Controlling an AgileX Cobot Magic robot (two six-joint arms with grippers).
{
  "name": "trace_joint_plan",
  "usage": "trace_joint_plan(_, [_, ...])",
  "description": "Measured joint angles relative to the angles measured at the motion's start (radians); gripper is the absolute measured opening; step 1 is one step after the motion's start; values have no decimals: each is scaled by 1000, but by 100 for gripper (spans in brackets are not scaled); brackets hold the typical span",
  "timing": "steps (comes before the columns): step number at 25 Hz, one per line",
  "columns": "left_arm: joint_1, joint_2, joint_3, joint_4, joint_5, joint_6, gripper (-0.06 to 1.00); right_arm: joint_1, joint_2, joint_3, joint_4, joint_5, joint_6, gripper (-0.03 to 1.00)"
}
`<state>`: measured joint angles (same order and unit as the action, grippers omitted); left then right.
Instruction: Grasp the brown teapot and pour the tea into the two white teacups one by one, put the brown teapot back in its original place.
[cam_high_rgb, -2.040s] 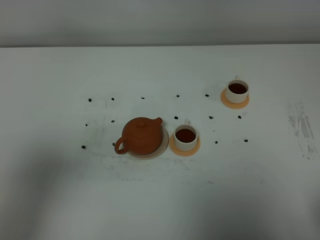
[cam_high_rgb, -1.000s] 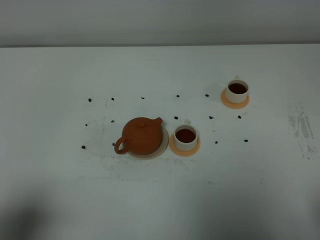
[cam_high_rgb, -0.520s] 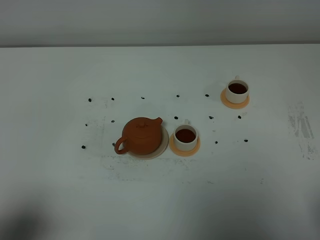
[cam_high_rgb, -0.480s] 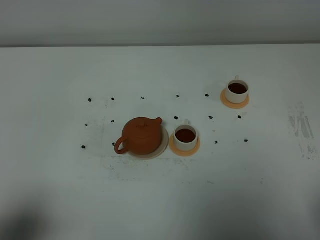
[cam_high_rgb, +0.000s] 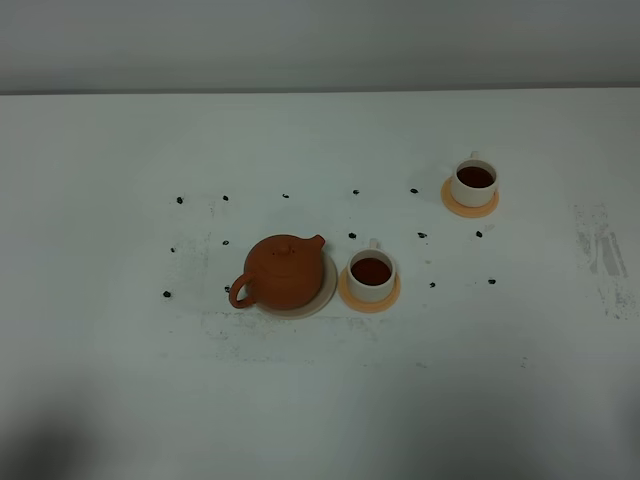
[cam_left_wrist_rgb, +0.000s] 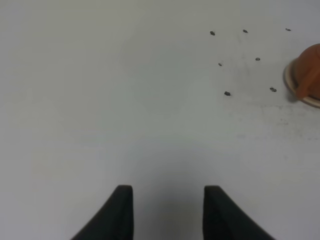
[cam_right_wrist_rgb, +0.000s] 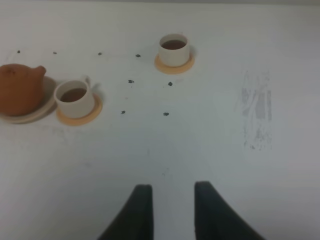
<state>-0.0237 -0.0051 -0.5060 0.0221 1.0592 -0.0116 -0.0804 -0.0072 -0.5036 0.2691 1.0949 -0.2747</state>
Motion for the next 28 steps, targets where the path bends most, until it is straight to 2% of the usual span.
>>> trace_joint_plan(28, [6,0,0,0,1,0,36,0,0,0,0,0,0,23])
